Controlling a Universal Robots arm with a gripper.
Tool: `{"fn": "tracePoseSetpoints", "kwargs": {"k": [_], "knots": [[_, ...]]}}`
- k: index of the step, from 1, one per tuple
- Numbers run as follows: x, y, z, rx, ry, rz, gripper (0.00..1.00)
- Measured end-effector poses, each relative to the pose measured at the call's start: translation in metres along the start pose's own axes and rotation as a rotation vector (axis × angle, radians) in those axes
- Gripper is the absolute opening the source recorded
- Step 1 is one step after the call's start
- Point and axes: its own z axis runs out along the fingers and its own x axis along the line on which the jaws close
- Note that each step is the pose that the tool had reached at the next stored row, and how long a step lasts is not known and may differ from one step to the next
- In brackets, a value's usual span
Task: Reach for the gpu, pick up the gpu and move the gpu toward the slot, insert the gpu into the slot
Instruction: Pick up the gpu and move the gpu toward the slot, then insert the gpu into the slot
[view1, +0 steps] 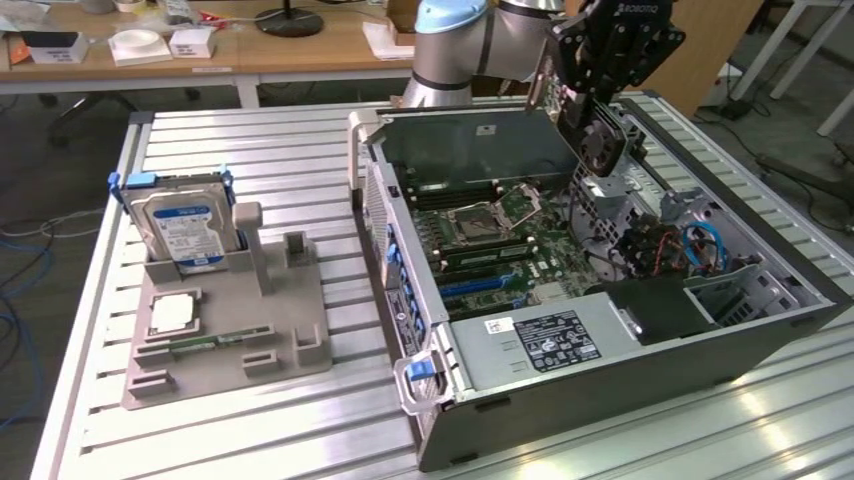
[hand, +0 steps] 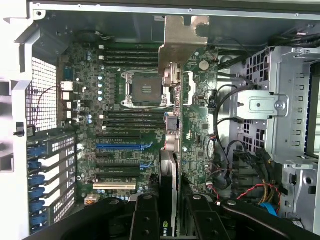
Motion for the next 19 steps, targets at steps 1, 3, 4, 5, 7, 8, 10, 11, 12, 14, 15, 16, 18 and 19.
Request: {"fn": "tracePoseSetpoints", "kwargs": {"k": [1,3,4,5,7,8,10,11,12,14,15,16,18,19], "knots": [[-0.0001,0.0,0.0,0.0,0.0,0.0,0.26],[-0.0001,0.0,0.0,-0.0001,0.0,0.0,0.26],[-0.0001,0.0,0.0,-0.0001,0.0,0.0,0.26],[-0.0001,0.0,0.0,-0.0001,0.0,0.0,0.26],[-0.0001,0.0,0.0,-0.0001,0.0,0.0,0.26],[-0.0001,0.0,0.0,0.0,0.0001,0.0,0.26],[-0.0001,0.0,0.0,-0.0001,0.0,0.0,0.26],[-0.0002,0.0,0.0,-0.0001,0.0,0.0,0.26],[-0.0001,0.0,0.0001,-0.0001,0.0,0.0,0.26],[-0.0001,-0.0001,0.0001,-0.0004,0.0001,-0.018,0.26],[-0.0001,-0.0001,0.0001,-0.0007,0.0002,-0.033,0.26],[0.0,-0.0001,0.0,-0.0008,0.0003,-0.049,0.26],[0.0003,-0.0001,0.0001,-0.0015,0.0005,-0.078,0.26],[0.0004,-0.0001,0.0001,-0.0017,0.0006,-0.092,0.26]]}}
